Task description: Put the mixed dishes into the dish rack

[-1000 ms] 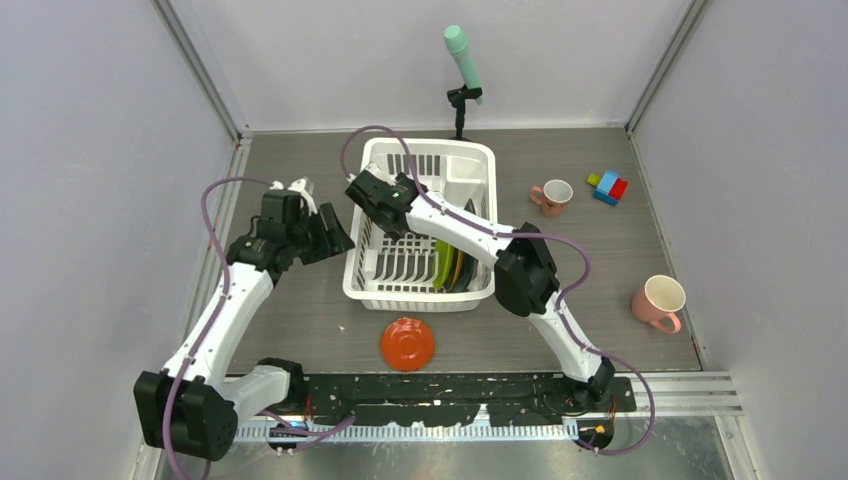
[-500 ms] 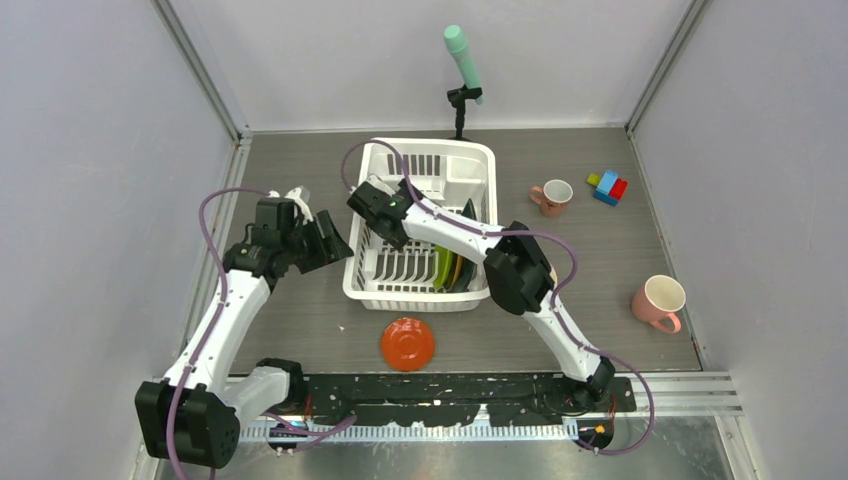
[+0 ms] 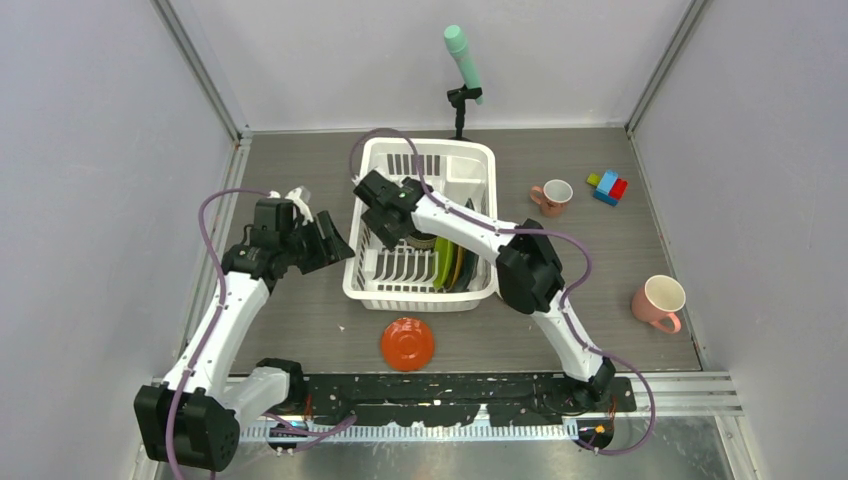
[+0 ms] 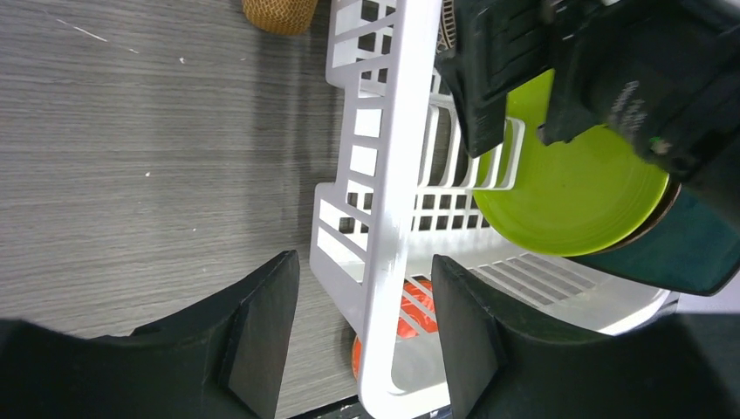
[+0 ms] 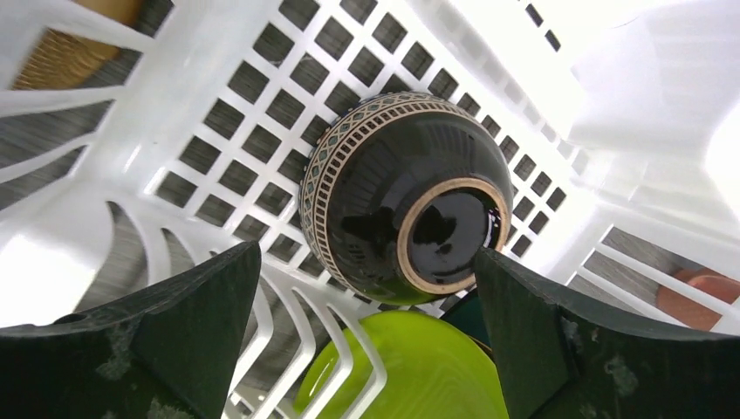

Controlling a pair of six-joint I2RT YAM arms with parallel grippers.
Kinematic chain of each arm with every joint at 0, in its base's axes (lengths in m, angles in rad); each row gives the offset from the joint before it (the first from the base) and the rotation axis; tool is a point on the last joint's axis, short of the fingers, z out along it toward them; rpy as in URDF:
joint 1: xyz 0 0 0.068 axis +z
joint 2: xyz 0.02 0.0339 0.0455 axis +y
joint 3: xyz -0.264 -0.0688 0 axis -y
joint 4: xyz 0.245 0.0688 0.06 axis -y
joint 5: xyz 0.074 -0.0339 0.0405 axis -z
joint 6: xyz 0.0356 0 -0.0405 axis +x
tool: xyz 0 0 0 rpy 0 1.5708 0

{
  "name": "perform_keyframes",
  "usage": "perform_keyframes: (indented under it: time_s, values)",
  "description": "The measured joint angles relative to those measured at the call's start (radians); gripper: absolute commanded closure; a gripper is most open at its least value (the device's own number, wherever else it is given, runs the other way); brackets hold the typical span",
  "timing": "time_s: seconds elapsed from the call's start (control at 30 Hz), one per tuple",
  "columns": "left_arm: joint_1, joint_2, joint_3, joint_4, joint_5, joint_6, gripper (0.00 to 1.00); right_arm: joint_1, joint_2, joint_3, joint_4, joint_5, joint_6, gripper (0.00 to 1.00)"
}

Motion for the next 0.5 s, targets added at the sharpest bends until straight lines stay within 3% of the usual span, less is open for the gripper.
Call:
perform_keyframes:
  time_s: [0.07, 0.13, 0.4, 0.5]
  values:
    - [0.0, 0.0, 0.0, 0.001, 0.012, 0.003, 0.41, -0.015, -0.027, 0.0, 0.004, -0.026, 0.029, 0.03]
    - [0.0, 0.001, -0.004, 0.002, 0.019, 0.003, 0.41, -0.028, -0.052, 0.0, 0.006, -0.048, 0.056, 0.14]
    - [0.0, 0.008, -0.026, 0.008, 0.037, 0.004, 0.46, -0.108, -0.083, 0.028, 0.016, -0.168, 0.136, 0.77]
    - [0.0, 0.008, -0.026, 0.012, 0.039, 0.003, 0.5, -0.115, -0.083, 0.029, 0.026, -0.232, 0.164, 0.86]
